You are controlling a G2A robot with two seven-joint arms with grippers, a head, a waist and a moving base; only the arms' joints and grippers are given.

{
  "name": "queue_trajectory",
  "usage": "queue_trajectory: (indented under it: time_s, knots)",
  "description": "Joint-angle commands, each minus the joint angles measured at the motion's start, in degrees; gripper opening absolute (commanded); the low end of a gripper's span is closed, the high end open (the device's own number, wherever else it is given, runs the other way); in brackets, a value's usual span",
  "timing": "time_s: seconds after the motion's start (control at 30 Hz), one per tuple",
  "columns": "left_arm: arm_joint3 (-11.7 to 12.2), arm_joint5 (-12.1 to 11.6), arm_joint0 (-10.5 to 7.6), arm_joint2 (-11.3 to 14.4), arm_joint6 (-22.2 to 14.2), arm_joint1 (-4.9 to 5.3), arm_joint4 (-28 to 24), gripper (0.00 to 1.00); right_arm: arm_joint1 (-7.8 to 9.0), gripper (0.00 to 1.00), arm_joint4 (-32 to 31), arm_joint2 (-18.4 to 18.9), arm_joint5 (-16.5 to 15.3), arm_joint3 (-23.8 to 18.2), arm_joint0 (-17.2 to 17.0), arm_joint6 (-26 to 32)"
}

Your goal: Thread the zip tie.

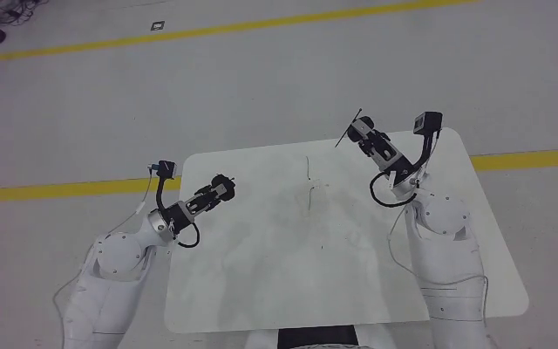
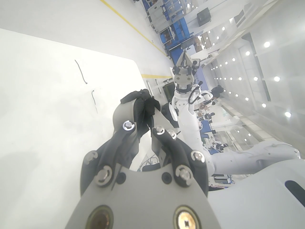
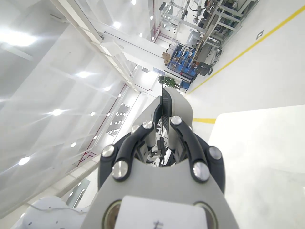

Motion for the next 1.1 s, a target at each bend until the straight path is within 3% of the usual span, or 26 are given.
queue_trajectory:
  time_s: [0.0, 0.17, 0.33, 0.63, 0.77, 1.07]
  knots:
    - [0.0, 0.0, 0.0, 0.0, 0.0, 0.0, 0.0, 0.0, -0.02, 0.0, 0.19, 0.0, 0.0, 0.0, 0.01, 0.03]
    - [-0.3, 0.3, -0.1, 0.7, 0.38, -0.08, 0.35, 0.0, -0.02, 0.0, 0.19, 0.0, 0.0, 0.0, 0.01, 0.03]
    - [-0.77, 1.15, -0.25, 2.75, -1.81, -0.1, 1.07, 0.0, -0.02, 0.0, 0.19, 0.0, 0.0, 0.0, 0.01, 0.03]
    - [-1.11, 1.67, -1.51, 11.11, -3.65, -0.69, 4.61, 0.0, -0.02, 0.0, 0.19, 0.0, 0.0, 0.0, 0.01, 0.03]
    - [-1.33, 1.45, -2.31, 13.29, -3.76, -0.88, 4.92, 0.0, -0.02, 0.0, 0.19, 0.0, 0.0, 0.0, 0.01, 0.03]
    - [-1.38, 1.78, -2.69, 13.86, -3.5, -0.89, 5.58, 0.0, -0.02, 0.0, 0.19, 0.0, 0.0, 0.0, 0.01, 0.03]
